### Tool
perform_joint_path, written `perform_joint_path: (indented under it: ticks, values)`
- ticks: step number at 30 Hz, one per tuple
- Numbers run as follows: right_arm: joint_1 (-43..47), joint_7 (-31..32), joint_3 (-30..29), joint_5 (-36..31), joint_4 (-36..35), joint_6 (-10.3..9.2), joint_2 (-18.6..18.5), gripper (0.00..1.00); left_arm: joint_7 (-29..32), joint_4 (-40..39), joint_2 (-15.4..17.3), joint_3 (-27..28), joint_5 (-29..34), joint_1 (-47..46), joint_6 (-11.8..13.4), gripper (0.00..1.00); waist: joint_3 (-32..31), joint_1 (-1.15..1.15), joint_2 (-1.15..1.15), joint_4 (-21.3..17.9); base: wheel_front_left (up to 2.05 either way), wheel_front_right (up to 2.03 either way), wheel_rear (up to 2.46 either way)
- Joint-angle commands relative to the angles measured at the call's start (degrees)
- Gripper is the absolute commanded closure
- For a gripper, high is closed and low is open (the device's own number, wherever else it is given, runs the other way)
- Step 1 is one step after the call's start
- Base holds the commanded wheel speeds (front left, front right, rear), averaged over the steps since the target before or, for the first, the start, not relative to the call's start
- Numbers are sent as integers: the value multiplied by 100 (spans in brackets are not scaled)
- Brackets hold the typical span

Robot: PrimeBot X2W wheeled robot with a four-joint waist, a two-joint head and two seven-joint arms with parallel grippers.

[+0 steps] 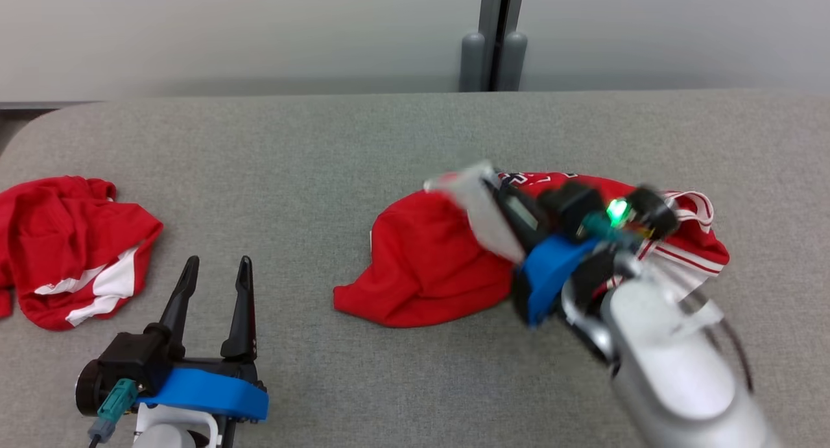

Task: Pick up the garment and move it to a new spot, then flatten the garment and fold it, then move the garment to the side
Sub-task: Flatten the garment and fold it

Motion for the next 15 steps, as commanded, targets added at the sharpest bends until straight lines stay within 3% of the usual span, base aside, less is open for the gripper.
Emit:
perform_joint_path:
  ticks: [1,8,15]
  values:
    - [-456,88,-127,171,-156,1,-204,100,-21,-72,19,22,18,-100,-1,0,96,0,0,-9,0,0,0]
    - [-2071,22,-659,16,511,1,-901,100,-10,-146,2,-123,107,-447,-119,0,535,0,0,232,0,0,0]
    - [-3198,-581,-1478,-309,1847,1,-1177,100,-8,-37,-74,-298,176,-760,-219,0,931,0,0,663,0,0,0]
